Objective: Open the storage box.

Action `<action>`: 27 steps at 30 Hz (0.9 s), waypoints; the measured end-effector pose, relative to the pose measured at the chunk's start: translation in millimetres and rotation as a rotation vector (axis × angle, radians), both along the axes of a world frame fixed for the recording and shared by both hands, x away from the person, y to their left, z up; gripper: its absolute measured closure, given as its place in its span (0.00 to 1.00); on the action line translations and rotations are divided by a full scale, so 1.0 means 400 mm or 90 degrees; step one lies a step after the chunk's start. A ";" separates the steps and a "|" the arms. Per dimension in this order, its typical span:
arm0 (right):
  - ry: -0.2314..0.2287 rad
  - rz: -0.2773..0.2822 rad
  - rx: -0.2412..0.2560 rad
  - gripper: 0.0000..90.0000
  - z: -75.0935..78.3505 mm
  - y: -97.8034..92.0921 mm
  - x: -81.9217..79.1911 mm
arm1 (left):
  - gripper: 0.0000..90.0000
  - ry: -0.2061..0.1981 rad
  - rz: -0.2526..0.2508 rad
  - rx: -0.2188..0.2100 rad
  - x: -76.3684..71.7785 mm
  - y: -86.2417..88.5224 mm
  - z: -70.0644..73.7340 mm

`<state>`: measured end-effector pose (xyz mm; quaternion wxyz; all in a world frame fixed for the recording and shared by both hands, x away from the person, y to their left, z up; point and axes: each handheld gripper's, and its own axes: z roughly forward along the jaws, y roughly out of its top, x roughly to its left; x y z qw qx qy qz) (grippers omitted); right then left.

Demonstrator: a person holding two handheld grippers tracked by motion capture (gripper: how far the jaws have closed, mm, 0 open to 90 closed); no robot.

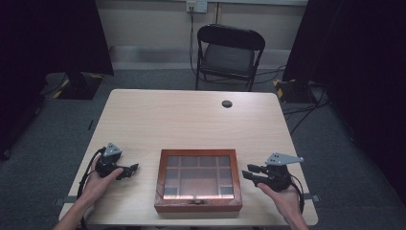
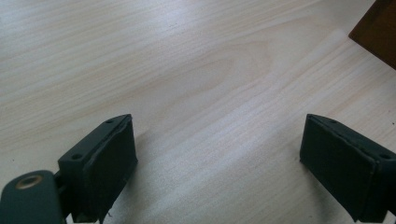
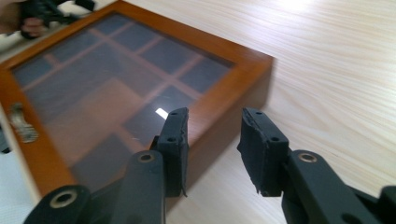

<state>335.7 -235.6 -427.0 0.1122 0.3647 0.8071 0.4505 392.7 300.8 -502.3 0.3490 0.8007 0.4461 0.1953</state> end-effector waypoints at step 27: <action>-0.002 0.228 0.020 0.79 0.057 0.255 0.004 | 0.11 0.000 0.000 0.000 0.000 0.000 0.000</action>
